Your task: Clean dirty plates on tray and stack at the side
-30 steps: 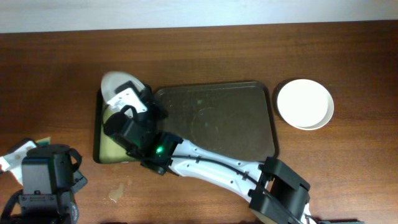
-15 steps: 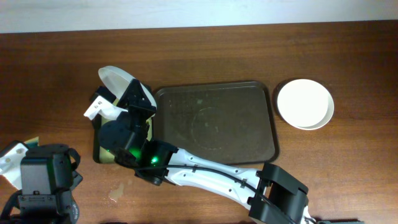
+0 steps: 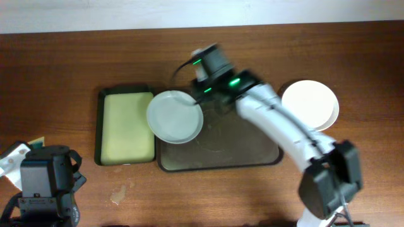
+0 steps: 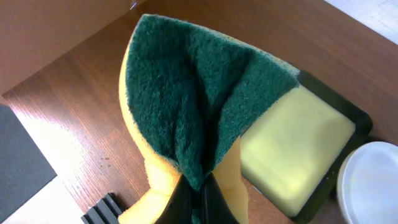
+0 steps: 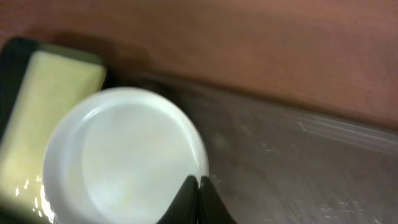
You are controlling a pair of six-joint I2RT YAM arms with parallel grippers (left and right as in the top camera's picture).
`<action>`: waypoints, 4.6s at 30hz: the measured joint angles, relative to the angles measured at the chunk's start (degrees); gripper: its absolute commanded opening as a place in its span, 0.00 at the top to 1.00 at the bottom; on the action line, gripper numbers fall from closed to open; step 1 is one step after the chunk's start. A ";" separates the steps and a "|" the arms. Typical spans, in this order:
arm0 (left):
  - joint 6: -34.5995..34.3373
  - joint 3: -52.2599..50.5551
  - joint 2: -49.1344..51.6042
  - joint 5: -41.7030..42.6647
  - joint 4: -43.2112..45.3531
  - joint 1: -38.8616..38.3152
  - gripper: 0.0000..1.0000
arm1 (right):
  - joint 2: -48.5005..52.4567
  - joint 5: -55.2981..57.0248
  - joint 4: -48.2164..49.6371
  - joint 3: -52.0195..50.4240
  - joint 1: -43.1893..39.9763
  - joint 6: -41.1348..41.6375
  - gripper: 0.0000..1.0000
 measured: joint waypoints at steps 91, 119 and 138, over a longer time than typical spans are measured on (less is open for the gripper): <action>21.44 -0.04 23.08 27.93 13.51 -0.02 1.00 | -1.51 -3.17 -9.70 -15.63 -15.43 -9.46 0.02; -20.61 -53.59 7.08 35.01 29.55 -0.07 1.00 | -1.51 -2.32 -10.71 -15.63 -15.43 -9.66 0.02; 8.48 -17.73 13.33 32.72 24.37 -0.11 1.00 | -1.51 -2.32 -10.51 -15.63 -15.43 -9.68 0.02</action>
